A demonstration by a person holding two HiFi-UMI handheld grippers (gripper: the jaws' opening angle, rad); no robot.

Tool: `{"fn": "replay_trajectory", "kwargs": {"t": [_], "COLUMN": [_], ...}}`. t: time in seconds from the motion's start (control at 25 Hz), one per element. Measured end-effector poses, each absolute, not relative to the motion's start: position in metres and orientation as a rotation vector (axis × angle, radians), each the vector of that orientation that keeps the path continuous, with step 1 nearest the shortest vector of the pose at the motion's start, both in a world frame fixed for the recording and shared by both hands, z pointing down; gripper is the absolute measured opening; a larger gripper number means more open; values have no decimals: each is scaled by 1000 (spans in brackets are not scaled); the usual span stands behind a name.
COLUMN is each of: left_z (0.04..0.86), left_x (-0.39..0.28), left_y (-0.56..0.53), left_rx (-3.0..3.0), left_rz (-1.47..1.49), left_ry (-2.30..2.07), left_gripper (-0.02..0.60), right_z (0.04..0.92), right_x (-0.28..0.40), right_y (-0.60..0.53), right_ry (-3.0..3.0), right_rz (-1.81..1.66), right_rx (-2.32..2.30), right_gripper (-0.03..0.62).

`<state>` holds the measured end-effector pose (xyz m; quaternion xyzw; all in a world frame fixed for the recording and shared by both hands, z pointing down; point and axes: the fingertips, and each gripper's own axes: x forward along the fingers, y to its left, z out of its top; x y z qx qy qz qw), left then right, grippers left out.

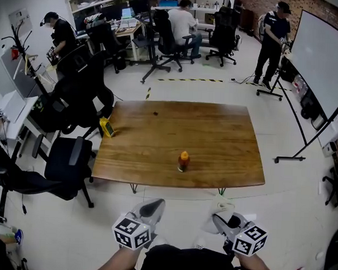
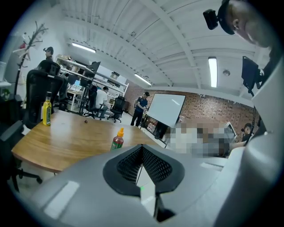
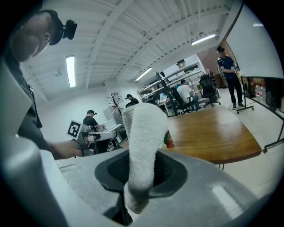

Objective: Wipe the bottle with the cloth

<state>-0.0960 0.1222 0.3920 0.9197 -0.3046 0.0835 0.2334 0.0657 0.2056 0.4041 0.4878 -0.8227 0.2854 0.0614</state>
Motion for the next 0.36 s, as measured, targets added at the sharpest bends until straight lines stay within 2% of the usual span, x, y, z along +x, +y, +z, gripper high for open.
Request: {"fn": "replay_trajectory", "kwargs": {"t": [0.36], "left_z": [390], "left_x": [-93], "left_y": [124], "left_rx": [2529], "left_rz": [224], "left_ry": [-854], "left_gripper": [17], "right_z": [399], "right_x": [69], "right_y": [205], "right_ry": [-2491], "right_rz": [845], "right_rx": [1457], "right_gripper": [72]}}
